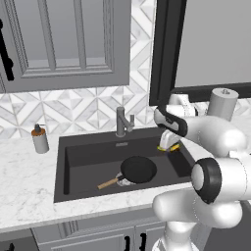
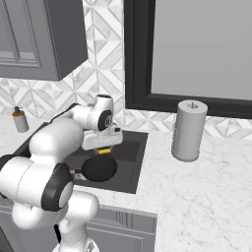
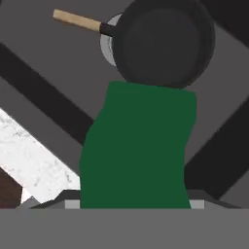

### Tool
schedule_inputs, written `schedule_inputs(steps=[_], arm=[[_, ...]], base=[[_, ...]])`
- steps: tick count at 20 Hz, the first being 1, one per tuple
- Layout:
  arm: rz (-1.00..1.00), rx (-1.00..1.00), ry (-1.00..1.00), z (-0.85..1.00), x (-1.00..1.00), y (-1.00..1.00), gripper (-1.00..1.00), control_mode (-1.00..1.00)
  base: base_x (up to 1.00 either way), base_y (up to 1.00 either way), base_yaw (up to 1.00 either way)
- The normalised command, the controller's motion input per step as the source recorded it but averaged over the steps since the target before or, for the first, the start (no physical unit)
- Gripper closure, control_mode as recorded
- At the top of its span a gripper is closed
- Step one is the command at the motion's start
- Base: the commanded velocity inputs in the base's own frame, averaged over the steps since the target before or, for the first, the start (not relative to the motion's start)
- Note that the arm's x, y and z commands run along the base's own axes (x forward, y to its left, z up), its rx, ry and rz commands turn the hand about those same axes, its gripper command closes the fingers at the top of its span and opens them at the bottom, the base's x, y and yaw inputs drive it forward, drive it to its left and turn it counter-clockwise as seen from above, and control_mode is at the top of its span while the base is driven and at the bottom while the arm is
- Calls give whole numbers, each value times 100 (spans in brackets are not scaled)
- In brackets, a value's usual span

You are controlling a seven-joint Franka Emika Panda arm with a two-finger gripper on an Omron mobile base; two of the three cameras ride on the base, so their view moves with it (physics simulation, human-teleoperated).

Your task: Pick the pan and sponge and place them into the sink. Then turn on the water.

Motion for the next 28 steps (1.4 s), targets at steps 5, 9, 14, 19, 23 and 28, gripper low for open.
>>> schedule_inputs(steps=[5,9,14,19,23,28], arm=[[49,-1,-20,-10,1,-6,100,-100],[44,0,0,-13,24,-8,100,-100],[33,0,0,-23,37,0,100,-100],[29,0,-1,-30,34,0,100,-100],[30,0,-11,-48,5,0,100,-100],[22,0,-8,-37,1,0,100,-100]], base=[[0,0,0],[0,0,0],[0,0,0],[0,0,0],[0,0,0],[0,0,0]])
